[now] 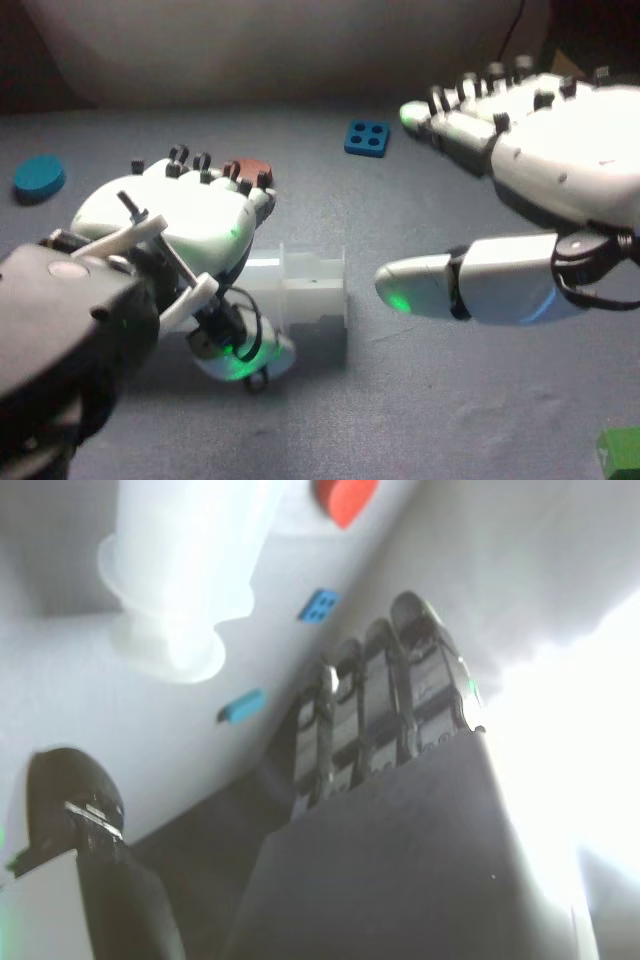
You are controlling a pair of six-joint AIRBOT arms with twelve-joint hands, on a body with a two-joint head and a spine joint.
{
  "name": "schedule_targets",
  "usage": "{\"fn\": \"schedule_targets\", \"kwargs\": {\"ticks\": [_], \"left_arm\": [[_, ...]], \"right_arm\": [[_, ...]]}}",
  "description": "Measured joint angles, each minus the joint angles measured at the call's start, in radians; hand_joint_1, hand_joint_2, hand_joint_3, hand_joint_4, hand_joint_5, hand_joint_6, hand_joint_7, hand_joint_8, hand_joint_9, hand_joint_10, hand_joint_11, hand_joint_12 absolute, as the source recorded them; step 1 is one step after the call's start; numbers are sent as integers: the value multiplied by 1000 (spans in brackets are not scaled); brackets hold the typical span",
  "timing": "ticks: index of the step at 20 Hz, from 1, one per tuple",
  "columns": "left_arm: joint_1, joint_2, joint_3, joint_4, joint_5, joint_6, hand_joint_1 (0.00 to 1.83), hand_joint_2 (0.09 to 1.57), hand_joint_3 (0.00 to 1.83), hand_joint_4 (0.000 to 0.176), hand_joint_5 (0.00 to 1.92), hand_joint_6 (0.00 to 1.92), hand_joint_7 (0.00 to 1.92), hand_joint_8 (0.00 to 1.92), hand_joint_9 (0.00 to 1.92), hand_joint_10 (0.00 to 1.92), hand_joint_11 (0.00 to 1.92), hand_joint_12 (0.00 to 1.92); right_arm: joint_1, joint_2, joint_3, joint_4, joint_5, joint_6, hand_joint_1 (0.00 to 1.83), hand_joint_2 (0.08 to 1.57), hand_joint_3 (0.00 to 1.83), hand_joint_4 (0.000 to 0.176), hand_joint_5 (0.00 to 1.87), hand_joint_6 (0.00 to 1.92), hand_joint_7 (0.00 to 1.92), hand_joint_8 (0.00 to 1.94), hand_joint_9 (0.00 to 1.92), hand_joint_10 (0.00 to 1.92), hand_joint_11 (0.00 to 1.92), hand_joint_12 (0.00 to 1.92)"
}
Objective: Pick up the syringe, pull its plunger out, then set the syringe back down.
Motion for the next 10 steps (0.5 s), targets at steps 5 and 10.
{"fn": "schedule_targets", "kwargs": {"ticks": [5, 10], "left_arm": [[74, -47, 37, 29, -116, -113, 891, 914, 0, 0, 106, 0, 42, 0, 57, 0, 0, 355], [121, -97, 102, 72, -117, -182, 882, 921, 1, 4, 128, 3, 71, 3, 73, 3, 0, 328]], "right_arm": [[-31, -34, -3, -18, -18, 75, 64, 946, 0, 0, 47, 1, 53, 3, 60, 3, 0, 415], [-47, -22, -2, -22, -62, 99, 65, 951, 1, 0, 23, 1, 15, 2, 14, 3, 0, 255]]}}
